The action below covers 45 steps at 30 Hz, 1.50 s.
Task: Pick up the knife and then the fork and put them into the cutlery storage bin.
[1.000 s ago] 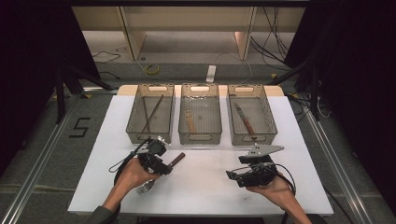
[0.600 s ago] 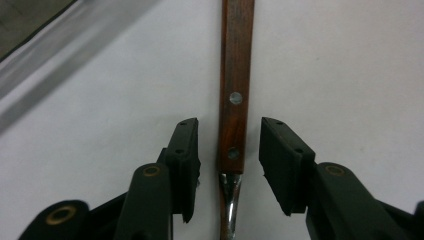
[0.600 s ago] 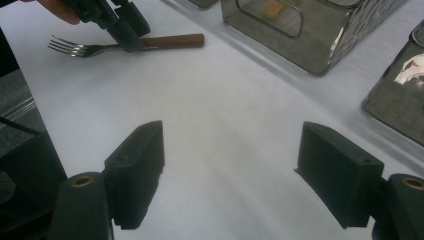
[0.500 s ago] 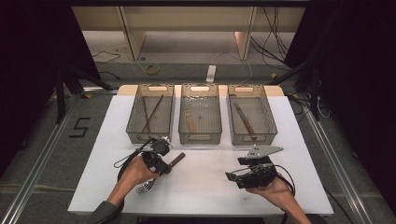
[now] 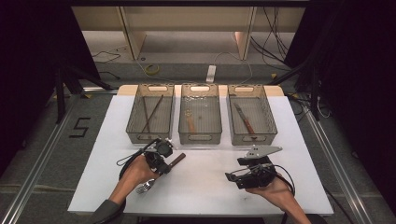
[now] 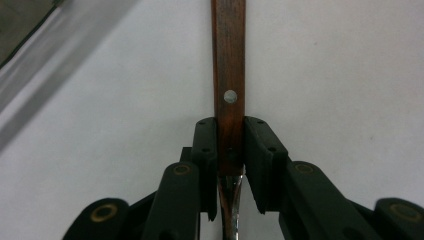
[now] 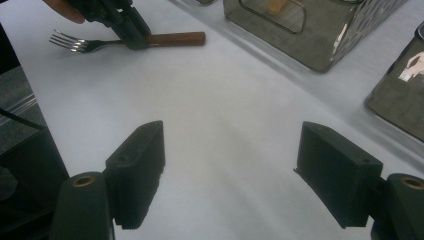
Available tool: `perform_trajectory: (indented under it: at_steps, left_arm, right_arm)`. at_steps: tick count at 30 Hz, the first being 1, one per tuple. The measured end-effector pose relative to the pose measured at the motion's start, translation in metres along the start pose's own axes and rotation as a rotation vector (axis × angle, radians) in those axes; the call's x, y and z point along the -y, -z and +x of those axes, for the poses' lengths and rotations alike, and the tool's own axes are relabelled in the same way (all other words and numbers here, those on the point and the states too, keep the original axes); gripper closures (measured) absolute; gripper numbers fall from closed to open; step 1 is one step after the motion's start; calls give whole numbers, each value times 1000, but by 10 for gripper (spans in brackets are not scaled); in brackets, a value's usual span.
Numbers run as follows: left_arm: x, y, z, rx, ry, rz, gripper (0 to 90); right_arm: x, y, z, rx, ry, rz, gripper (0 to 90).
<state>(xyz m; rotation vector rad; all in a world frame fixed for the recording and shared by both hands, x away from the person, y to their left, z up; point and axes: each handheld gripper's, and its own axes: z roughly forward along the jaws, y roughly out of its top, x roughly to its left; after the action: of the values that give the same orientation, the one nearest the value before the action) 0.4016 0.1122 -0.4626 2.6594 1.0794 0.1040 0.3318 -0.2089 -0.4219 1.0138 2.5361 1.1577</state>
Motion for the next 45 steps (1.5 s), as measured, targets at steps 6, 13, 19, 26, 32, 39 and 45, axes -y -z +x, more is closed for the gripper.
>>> perform_trajectory:
  at_steps: [6, 13, 19, 26, 32, 39, 45]
  left_arm:
    - [0, 0, -2, -16, -53, -1, 762]
    - [2, 2, -3, 5, -65, -6, 766]
    - [3, 8, -9, 39, -80, -17, 767]
    - [3, 18, -15, 112, -89, -32, 767]
    - [3, 23, -26, 167, -121, -20, 766]
    - [2, 25, -43, 213, -156, -13, 767]
    - [0, 23, -52, 199, -190, -14, 768]
  right_arm:
    - [0, 1, 0, 4, 1, -5, 279]
    - [-1, 1, 0, 2, 1, -10, 284]
    - [-1, 1, 2, -6, 9, -21, 287]
    - [-5, -1, 14, -25, 64, -41, 287]
    - [-12, -9, 34, -50, 160, -45, 287]
    - [-16, -25, 66, -71, 310, -9, 288]
    - [-18, -39, 81, -61, 399, 33, 290]
